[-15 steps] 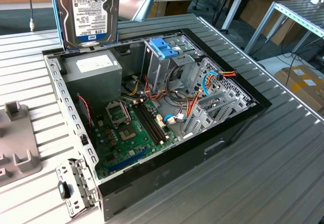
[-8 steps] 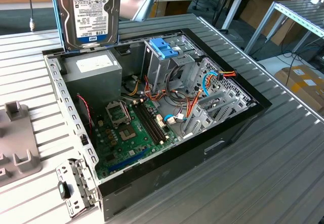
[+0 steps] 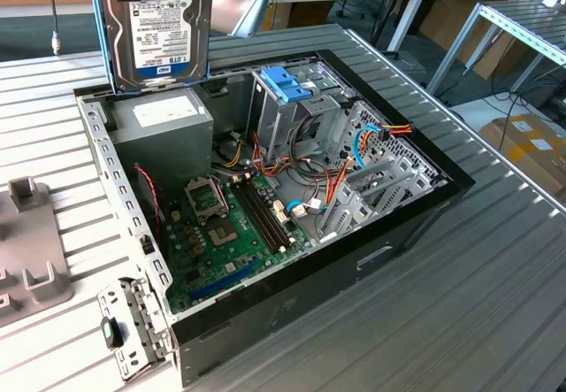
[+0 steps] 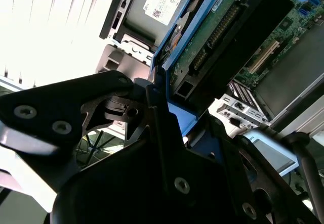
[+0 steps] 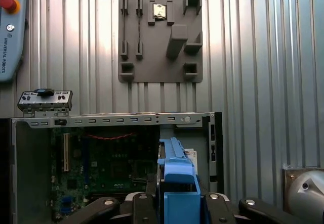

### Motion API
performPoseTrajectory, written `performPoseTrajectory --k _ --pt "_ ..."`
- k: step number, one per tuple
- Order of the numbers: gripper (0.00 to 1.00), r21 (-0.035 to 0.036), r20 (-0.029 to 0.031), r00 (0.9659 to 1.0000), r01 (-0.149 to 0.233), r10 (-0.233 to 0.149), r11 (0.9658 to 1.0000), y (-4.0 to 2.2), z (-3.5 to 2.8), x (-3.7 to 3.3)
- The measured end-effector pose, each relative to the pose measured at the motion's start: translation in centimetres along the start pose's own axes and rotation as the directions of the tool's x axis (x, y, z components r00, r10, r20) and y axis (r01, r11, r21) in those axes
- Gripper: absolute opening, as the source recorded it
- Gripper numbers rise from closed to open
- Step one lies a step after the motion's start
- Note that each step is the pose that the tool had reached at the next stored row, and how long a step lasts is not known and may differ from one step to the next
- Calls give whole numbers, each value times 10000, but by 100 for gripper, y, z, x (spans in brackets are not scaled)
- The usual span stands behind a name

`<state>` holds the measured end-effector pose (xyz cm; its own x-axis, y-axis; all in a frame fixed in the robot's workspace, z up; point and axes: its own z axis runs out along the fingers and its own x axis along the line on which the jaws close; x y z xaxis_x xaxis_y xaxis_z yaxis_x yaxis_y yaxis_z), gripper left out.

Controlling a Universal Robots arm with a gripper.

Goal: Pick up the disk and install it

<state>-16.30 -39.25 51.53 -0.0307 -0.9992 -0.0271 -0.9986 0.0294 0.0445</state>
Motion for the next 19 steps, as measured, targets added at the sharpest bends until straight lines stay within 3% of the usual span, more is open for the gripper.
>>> performPoseTrajectory --k 19 --pt "37 0 0 10000 0 0 10000 -6 -2 109"
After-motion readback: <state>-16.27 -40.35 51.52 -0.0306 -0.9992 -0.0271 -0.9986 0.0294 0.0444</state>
